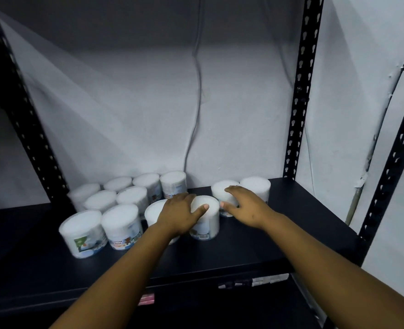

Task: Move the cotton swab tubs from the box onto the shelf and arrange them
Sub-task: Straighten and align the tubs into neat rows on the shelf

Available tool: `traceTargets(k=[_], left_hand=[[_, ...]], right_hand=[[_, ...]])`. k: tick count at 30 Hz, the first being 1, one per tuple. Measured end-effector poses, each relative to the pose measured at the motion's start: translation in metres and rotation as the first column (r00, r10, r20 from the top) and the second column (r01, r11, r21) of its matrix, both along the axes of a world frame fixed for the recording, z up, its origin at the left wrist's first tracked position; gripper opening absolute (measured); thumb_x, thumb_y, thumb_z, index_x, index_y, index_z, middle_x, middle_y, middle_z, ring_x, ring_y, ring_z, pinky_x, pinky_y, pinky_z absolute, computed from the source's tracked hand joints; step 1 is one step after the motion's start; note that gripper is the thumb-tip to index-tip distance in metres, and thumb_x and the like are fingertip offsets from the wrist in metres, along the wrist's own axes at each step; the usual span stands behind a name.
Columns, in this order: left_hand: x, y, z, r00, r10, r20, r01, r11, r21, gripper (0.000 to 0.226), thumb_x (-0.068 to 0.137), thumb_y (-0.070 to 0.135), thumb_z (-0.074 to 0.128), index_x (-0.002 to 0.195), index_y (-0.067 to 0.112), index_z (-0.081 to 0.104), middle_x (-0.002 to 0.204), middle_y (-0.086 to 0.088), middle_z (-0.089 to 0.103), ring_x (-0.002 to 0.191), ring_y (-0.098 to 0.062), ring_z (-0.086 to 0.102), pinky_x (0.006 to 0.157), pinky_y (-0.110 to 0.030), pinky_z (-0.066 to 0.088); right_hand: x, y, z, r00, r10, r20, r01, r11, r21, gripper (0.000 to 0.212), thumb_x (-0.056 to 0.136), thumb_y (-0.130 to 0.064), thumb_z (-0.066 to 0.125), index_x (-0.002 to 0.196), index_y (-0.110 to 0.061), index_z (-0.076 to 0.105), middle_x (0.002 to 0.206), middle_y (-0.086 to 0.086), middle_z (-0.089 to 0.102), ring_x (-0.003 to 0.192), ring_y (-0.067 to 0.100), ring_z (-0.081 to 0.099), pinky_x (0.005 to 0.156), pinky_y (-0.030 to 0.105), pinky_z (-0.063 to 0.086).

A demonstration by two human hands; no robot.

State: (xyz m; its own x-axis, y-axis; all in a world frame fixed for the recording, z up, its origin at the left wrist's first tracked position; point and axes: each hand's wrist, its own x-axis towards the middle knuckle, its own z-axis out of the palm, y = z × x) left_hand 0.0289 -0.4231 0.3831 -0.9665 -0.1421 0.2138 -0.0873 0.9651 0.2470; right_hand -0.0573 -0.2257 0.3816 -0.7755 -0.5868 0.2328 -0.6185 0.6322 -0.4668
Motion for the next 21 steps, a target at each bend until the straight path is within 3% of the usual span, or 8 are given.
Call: traceTargets(k=[3, 6, 8, 13, 21], left_hand=[[0.016, -0.017, 0.0, 1.0, 0.026, 0.017, -0.027, 0.999, 0.045, 0.081, 0.082, 0.075, 0.02, 0.137, 0.02, 0.045, 0.139, -0.006, 0.05, 0.127, -0.023, 0.044, 0.104, -0.038, 0.034], [0.027, -0.034, 0.0, 0.997, 0.06, 0.039, -0.061, 0.997, 0.039, 0.068, 0.091, 0.065, 0.034, 0.145, 0.023, 0.035, 0.151, -0.007, 0.035, 0.14, -0.025, 0.03, 0.114, -0.04, 0.024], [0.031, -0.047, 0.001, 0.995, 0.06, 0.082, -0.061, 0.998, 0.009, 0.076, 0.086, 0.069, 0.039, 0.146, 0.023, 0.032, 0.153, -0.007, 0.031, 0.141, -0.027, 0.027, 0.115, -0.041, 0.023], [0.035, -0.07, 0.005, 0.99, 0.019, 0.137, -0.02, 1.0, 0.002, 0.08, 0.078, 0.061, 0.06, 0.145, 0.026, 0.032, 0.15, -0.006, 0.036, 0.136, -0.025, 0.035, 0.11, -0.039, 0.032], [0.03, -0.086, 0.006, 0.982, -0.006, 0.187, 0.002, 1.0, 0.021, 0.088, 0.074, 0.066, 0.063, 0.146, 0.029, 0.029, 0.148, -0.007, 0.038, 0.134, -0.025, 0.037, 0.109, -0.038, 0.033]], right_hand=[[0.015, -0.017, 0.004, 1.0, 0.028, 0.003, -0.028, 0.999, 0.027, 0.065, 0.091, -0.054, 0.049, 0.143, -0.016, 0.038, 0.15, 0.003, 0.036, 0.14, 0.021, 0.031, 0.114, 0.036, 0.025], [0.025, -0.035, 0.008, 0.997, 0.074, -0.013, -0.073, 0.994, 0.087, 0.071, 0.088, -0.057, 0.051, 0.144, -0.016, 0.036, 0.151, 0.003, 0.035, 0.141, 0.021, 0.029, 0.114, 0.036, 0.025], [0.03, -0.045, 0.011, 0.996, 0.084, -0.009, -0.082, 0.986, 0.142, 0.077, 0.087, -0.057, 0.054, 0.148, -0.017, 0.029, 0.155, 0.002, 0.027, 0.144, 0.018, 0.021, 0.116, 0.034, 0.018], [0.031, -0.066, 0.018, 0.993, 0.12, -0.016, -0.113, 0.966, 0.234, 0.087, 0.082, -0.055, 0.063, 0.15, -0.019, 0.024, 0.157, 0.002, 0.023, 0.145, 0.019, 0.018, 0.118, 0.034, 0.017], [0.021, -0.086, 0.022, 0.995, 0.099, 0.023, -0.101, 0.928, 0.36, 0.091, 0.076, -0.057, 0.067, 0.148, -0.021, 0.027, 0.154, 0.002, 0.03, 0.139, 0.023, 0.029, 0.114, 0.039, 0.028]])
